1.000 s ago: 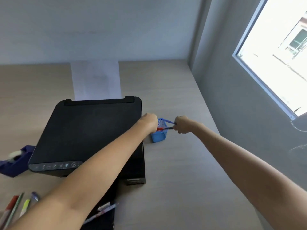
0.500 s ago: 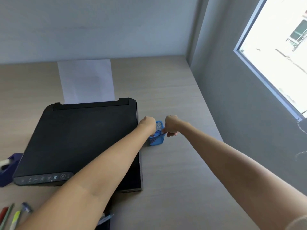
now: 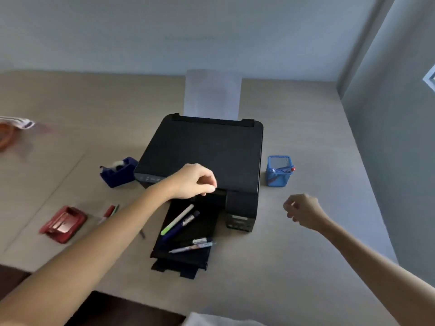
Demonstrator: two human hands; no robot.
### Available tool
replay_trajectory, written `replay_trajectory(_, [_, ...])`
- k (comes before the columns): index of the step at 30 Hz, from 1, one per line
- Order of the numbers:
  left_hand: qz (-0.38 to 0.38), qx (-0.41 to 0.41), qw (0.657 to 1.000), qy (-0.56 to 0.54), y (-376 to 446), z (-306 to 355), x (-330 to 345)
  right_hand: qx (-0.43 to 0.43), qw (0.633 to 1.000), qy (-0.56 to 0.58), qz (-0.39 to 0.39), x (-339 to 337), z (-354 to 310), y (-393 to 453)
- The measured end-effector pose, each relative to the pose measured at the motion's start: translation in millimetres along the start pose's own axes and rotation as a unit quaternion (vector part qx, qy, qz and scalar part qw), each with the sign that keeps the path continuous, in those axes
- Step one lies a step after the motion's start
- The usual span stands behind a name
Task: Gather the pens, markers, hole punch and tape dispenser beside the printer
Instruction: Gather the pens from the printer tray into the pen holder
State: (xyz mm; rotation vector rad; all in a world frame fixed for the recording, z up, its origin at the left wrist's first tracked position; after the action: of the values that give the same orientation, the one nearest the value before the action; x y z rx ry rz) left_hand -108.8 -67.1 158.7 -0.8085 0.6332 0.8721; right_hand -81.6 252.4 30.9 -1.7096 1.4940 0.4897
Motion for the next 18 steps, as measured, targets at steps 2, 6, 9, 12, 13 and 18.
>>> replay_trajectory(2, [-0.023,-0.065,0.998,0.012,-32,-44,6,-0.027,0.998,-0.031,-0.054,36,-1,-20])
replay_trajectory(6, [-0.001,-0.17,0.984,0.043,-61,-120,44,-0.098,0.985,-0.068,-0.126,95,-19,-57])
replay_trajectory(9, [0.081,-0.208,0.974,0.042,-51,-155,73,-0.161,0.972,-0.099,-0.137,128,-46,-71])
replay_trajectory(12, [0.11,-0.199,0.973,0.03,-32,-168,89,-0.199,0.967,-0.101,-0.127,156,-78,-72])
replay_trajectory(13, [0.102,-0.193,0.975,0.036,-26,-169,92,-0.204,0.967,-0.096,-0.118,164,-87,-71])
replay_trajectory(18, [0.031,-0.159,0.982,0.094,-9,-185,95,-0.174,0.978,-0.087,-0.08,197,-117,-66])
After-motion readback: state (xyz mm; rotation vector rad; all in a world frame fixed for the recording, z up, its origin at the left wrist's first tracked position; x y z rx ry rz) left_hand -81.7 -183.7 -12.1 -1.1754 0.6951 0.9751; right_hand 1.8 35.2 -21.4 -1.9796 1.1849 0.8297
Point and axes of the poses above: each hand's wrist, its own y-axis towards the middle knuckle, its own x-axis out of the palm, z = x × y, the point moved 2 cm from there along y, towards the middle knuckle, and after that the axes turned 3 degrees about -x, right-handed, at the moved point
